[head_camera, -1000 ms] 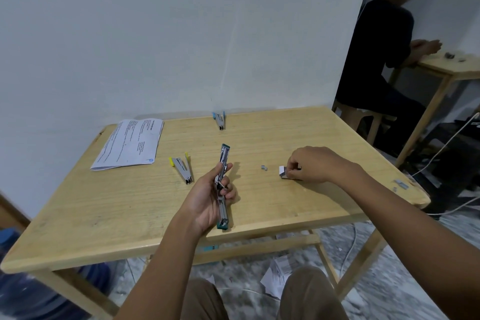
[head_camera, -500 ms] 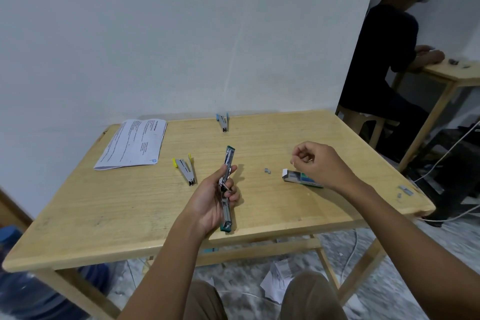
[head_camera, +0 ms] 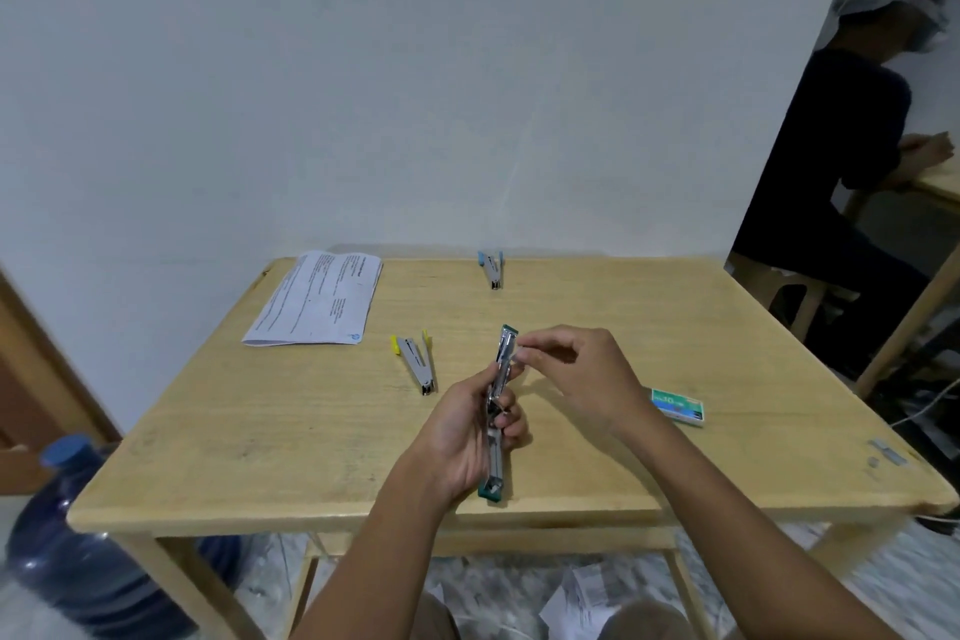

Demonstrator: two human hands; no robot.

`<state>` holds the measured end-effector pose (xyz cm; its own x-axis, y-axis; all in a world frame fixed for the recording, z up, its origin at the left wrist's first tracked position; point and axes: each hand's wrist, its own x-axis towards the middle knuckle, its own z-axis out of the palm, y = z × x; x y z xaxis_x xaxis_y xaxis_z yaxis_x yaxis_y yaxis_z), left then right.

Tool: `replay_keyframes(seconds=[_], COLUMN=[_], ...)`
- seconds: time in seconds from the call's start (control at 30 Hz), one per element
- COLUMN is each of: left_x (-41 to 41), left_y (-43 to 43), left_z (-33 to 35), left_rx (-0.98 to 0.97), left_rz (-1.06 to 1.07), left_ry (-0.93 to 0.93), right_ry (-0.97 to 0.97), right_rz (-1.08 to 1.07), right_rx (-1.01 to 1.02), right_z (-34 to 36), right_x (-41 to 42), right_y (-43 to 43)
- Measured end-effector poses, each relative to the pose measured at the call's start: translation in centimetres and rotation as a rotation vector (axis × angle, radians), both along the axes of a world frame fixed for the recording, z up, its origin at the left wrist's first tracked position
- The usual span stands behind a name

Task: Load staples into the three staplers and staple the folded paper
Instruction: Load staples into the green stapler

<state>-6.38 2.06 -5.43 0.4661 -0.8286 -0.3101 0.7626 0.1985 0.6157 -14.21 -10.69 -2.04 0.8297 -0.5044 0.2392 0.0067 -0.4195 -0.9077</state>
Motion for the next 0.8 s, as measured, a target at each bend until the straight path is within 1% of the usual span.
replay_keyframes(seconds=[0.1,0.23,0.43,0.53,0.67,0.8], left_x=[0.1,0.2,0.3,0.4,0.5,0.3], left_y=[0.0,0.1,0.0,0.0,0.0,0.0], left_z=[0.0,0.1,-0.1,-0.2,-0.3,-0.3], left_rx=[-0.008,-0.024,-0.035,-0.03,-0.027,-0.023], left_rz=[-0.013,-0.022,-0.021,-0.018,-0.018,-0.024], left_ry=[0.017,0.034,0.05,0.047,0.037,0.035], right_ry=[0.022,0.016,0.007,0.026,-0.021,0.017], right_rz=[-0.021,-0.023,-0.005,0.011,-0.014,-0.008], right_rx=[-0.069,-0.107,-0.09,-0.123,-0.075,-0.151], right_z=[-0.6,-1.1,-1.3,-1.5,-1.2,-1.5], right_x=[0.7,0.9,0.9,1.0,0.9,1.0], right_y=[0.2,0.2,-0.1,-0.1,-0.1,0.0])
